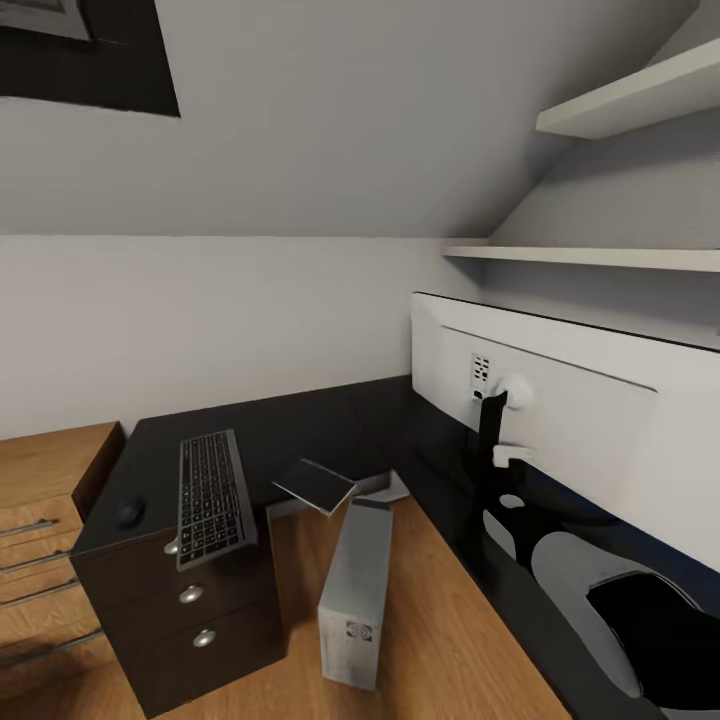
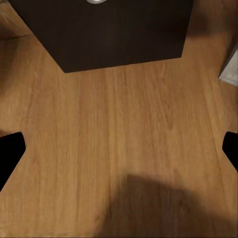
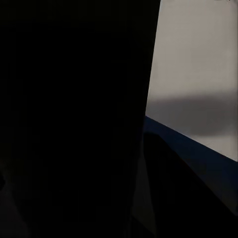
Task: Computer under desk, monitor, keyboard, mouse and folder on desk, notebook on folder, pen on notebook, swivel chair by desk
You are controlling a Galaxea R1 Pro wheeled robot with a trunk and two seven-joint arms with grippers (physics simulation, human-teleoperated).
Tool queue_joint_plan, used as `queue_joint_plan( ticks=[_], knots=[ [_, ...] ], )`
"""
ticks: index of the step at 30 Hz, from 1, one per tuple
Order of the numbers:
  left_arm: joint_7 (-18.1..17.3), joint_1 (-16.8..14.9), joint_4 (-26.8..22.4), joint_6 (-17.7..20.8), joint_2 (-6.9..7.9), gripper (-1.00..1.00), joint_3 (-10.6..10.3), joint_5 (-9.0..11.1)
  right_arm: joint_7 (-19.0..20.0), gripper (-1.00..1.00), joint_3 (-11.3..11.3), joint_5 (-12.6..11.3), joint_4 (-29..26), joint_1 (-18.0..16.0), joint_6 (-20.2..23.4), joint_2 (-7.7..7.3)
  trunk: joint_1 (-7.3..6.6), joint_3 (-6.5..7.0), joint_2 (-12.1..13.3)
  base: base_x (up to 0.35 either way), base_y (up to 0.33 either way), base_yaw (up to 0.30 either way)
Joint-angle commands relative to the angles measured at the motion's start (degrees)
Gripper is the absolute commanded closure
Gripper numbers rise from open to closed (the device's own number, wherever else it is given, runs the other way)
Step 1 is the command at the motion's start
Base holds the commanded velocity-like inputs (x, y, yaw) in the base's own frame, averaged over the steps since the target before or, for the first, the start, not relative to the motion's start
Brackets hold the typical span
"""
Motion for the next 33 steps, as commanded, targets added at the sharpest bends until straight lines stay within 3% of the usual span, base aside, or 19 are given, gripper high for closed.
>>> queue_joint_plan(
  ticks=[1,17,33],
  knots=[
    [0.32,-0.06,0.03,-0.36,0.04,-1.0,-0.47,0.62,-0.18,1.0,1.15,-0.35,-0.07,-0.08,-0.24,0.01,-0.04,-0.05,-0.04,-0.33,0.0,0.0],
    [0.34,-0.06,0.12,-0.31,0.12,-1.0,-0.39,0.67,-0.18,1.0,1.19,-0.43,-0.1,-0.08,-0.32,0.04,-0.04,-0.05,-0.04,-0.333,-0.004,0.005],
    [0.34,-0.06,1.17,-0.27,0.12,-1.0,-0.38,0.67,-0.18,1.0,1.21,-0.43,-0.1,-0.08,-0.33,0.04,-0.04,-0.33,-0.04,-0.287,-0.192,0.234]
  ],
)
